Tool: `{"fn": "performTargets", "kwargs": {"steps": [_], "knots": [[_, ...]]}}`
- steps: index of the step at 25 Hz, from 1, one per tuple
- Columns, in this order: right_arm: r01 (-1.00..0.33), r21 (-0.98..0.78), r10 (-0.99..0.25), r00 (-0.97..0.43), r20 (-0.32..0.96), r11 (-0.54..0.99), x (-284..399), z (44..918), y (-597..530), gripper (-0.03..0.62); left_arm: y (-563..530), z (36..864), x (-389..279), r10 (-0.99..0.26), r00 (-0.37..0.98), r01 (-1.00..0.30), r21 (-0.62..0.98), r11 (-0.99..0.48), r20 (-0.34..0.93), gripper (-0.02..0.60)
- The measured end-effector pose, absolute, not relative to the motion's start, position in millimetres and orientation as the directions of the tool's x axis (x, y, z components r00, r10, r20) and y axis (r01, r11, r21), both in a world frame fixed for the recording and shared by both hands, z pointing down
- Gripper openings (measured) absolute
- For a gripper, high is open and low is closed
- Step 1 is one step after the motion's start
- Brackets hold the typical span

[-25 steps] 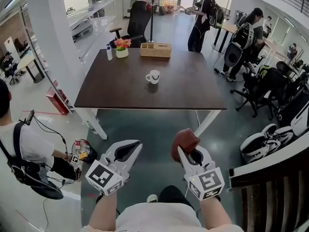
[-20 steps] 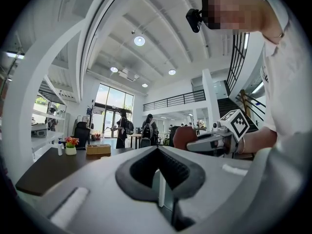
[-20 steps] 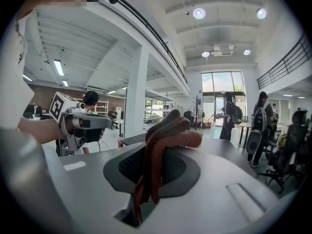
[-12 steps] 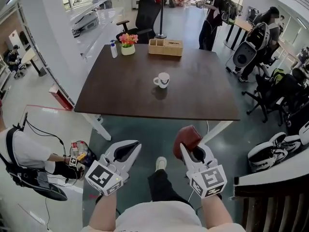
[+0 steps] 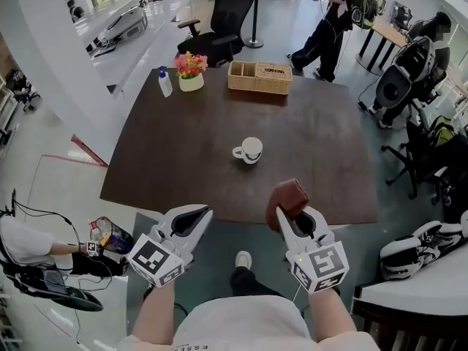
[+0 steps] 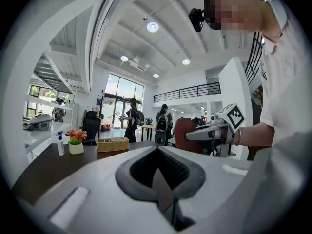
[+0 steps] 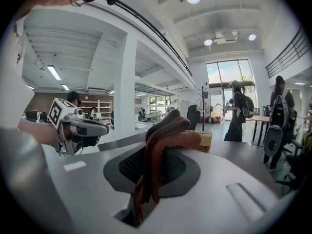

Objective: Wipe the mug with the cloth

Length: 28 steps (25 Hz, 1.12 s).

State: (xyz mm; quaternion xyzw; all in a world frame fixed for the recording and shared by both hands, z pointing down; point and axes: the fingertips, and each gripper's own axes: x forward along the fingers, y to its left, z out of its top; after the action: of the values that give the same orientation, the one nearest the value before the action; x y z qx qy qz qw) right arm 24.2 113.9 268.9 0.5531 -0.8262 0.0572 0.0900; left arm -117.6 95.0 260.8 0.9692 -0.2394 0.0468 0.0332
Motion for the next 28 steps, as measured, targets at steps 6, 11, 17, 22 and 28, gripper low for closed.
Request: {"fn": "performTargets", "kwargs": {"steps": [6, 11, 17, 22, 28], "knots": [[-0.921, -0.019, -0.894, -0.382, 0.235, 0.388, 57.4, 286.6, 34.9, 0.08, 25.2, 288.1, -80.3, -0.439, 0.882, -0.451, 0.036, -0.892, 0.169, 0.002], [-0.914, -0.053, -0.869, -0.399, 0.294, 0.402, 62.4, 315.7, -13.8, 0.08, -20.2, 324.9, -68.0, -0.4, 0.89, -0.421, 0.06, -0.905, 0.218, 0.002], [-0.918, -0.087, -0.853, -0.393, 0.344, 0.388, 82.1, 349.9, -58.2, 0.08, -68.7, 371.7, -39.7, -0.334, 0.91, -0.369, 0.11, -0.923, 0.246, 0.002], [-0.926, -0.119, -0.83, -0.373, 0.414, 0.357, 84.0, 383.0, -89.8, 0.08, -112.2, 405.0, -36.9, -0.314, 0.907, -0.366, 0.154, -0.918, 0.282, 0.014], [-0.931, -0.159, -0.789, -0.363, 0.497, 0.328, 97.9, 433.7, -114.0, 0.08, -153.0, 459.8, -23.6, -0.273, 0.901, -0.338, 0.152, -0.929, 0.336, 0.189]]}}
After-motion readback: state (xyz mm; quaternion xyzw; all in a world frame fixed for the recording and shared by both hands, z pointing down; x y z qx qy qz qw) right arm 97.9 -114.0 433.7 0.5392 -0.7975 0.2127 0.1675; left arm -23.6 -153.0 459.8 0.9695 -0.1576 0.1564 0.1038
